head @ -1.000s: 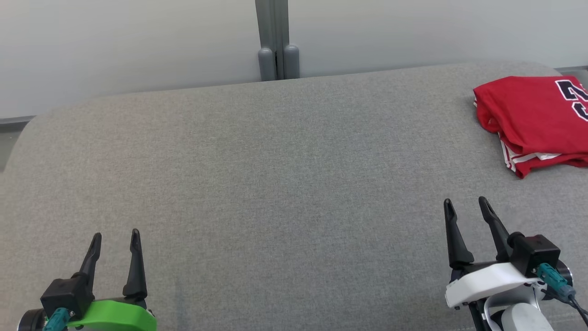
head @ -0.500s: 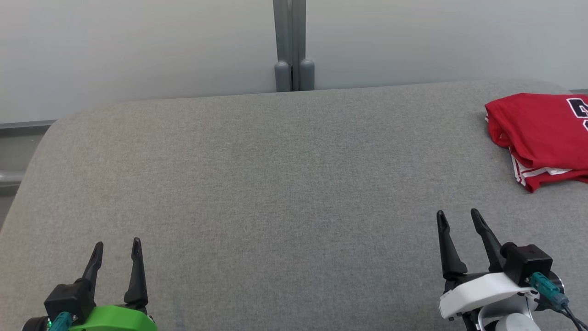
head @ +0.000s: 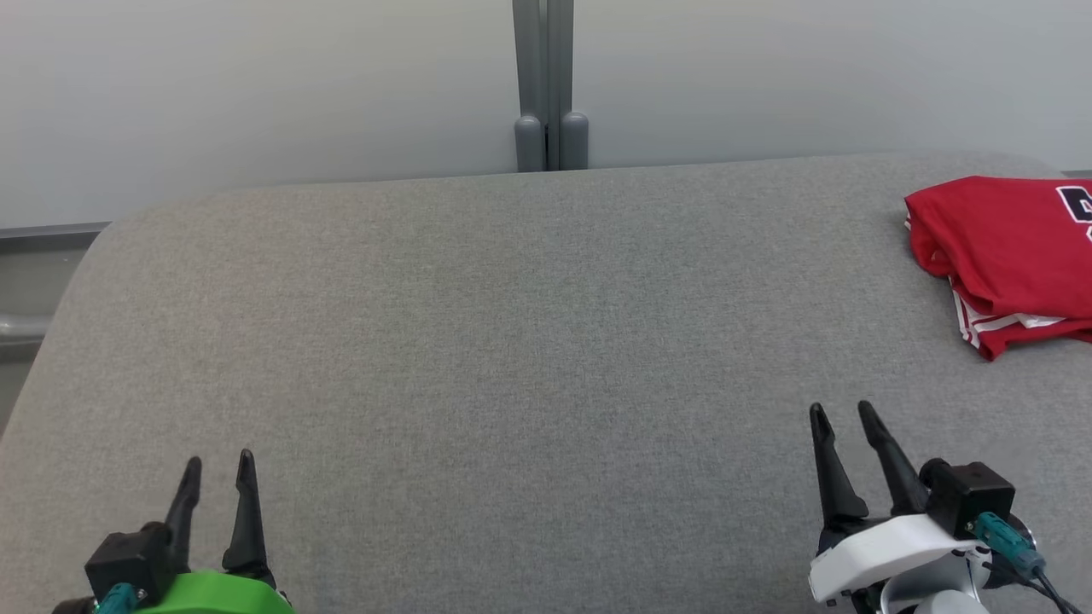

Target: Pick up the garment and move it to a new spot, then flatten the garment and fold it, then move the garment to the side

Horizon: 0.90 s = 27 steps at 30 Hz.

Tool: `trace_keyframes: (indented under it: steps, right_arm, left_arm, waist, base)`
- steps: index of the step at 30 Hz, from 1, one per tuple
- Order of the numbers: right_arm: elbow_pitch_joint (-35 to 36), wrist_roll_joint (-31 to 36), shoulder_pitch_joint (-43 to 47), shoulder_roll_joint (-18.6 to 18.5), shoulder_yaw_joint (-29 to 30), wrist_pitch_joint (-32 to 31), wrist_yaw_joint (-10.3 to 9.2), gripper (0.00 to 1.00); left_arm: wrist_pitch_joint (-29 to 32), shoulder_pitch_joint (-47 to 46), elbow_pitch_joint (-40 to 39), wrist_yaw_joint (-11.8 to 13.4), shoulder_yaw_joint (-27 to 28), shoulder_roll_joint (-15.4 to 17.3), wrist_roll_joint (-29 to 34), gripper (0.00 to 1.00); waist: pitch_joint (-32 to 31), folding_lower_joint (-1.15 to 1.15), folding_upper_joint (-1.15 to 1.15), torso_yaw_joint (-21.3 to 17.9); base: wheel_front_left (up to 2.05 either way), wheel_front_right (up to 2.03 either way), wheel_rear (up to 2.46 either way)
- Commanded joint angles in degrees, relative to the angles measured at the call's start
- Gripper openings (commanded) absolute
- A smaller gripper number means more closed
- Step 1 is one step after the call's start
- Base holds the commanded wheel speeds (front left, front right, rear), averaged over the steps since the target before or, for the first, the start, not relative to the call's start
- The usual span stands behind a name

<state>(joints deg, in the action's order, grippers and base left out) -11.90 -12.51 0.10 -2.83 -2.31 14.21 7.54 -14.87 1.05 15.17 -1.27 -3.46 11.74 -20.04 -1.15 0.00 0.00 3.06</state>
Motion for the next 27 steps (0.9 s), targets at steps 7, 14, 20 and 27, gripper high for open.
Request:
trace_keyframes:
  steps: [7,14,20,27]
  right_arm:
    - [-1.05,-5.03,0.30,0.09,0.25,-1.09,0.00,0.00]
    - [-1.17,-12.68,-0.45,-0.17,0.85,-2.83,-0.01,0.00]
    - [-1.23,-18.57,-1.03,-0.33,1.34,-4.20,-0.01,0.00]
    - [-1.29,-24.83,-1.59,-0.47,1.88,-5.67,-0.02,0.00]
  left_arm:
    - [1.73,-0.36,1.35,-0.38,0.60,-1.16,-4.44,0.00]
    - [3.62,-1.03,0.97,-0.97,1.47,-1.90,-11.17,0.00]
    - [5.07,-1.59,0.69,-1.42,2.16,-2.49,-16.36,0.00]
    - [6.67,-2.19,0.44,-1.92,2.92,-3.09,-21.97,0.00]
  waist:
    - [0.04,0.00,0.00,-0.10]
    - [0.12,0.00,0.00,-0.28]
    - [0.18,0.00,0.00,-0.42]
    - [0.25,0.00,0.00,-0.59]
  base:
    - [0.00,0.00,0.00]
    - [0.00,0.00,0.00]
    - [0.00,0.00,0.00]
    - [0.00,0.00,0.00]
